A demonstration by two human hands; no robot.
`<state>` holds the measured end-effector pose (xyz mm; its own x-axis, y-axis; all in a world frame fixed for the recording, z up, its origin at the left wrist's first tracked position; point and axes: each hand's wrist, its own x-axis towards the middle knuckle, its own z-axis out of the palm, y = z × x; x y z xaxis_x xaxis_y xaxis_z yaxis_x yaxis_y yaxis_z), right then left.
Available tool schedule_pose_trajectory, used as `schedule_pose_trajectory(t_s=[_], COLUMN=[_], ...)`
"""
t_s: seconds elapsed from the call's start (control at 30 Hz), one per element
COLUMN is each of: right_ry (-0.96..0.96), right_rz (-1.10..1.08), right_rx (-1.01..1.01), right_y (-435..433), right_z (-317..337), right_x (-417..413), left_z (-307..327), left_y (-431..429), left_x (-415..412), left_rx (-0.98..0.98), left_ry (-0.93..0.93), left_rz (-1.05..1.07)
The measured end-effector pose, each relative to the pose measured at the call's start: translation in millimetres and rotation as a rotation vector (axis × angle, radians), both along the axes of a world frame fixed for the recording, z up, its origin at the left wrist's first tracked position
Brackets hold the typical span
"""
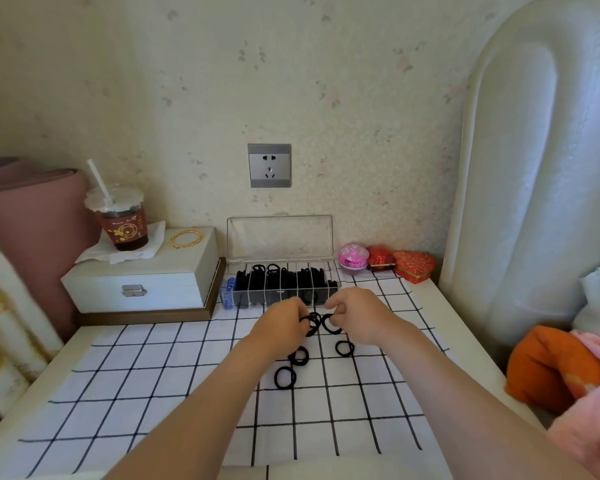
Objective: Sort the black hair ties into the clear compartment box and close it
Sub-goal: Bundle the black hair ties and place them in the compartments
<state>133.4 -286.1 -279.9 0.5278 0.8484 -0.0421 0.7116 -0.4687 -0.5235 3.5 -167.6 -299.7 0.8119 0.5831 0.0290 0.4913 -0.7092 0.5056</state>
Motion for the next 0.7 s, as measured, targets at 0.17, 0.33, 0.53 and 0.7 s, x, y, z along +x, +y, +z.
schedule_pose_trajectory(t_s=[0.17, 0.33, 0.53, 0.7], right_ry=[0.083, -0.025, -0.168, -0.176], right_rz=[0.032, 0.126, 0.124, 0.141], right_rx=[-0.025, -0.197, -0.280, -0.253], right_y=[-8.9, -15.8, -10.4, 0.8], right_z=[7.5, 0.9, -0.8, -3.5], right_x=[5.8, 2.2, -6.7, -14.0], left_z=[16.1, 23.5, 18.9, 13.8], left_y=[6.1, 1.5, -2.2, -5.4], left_x=[-5.6, -19.8, -25.9, -20.6], left_rx=[-0.268, -0.359, -0.159, 0.016], left_ry=[-0.116, -0.030, 0.091, 0.263], left_rz=[0.032, -0.023, -0.111, -0.130])
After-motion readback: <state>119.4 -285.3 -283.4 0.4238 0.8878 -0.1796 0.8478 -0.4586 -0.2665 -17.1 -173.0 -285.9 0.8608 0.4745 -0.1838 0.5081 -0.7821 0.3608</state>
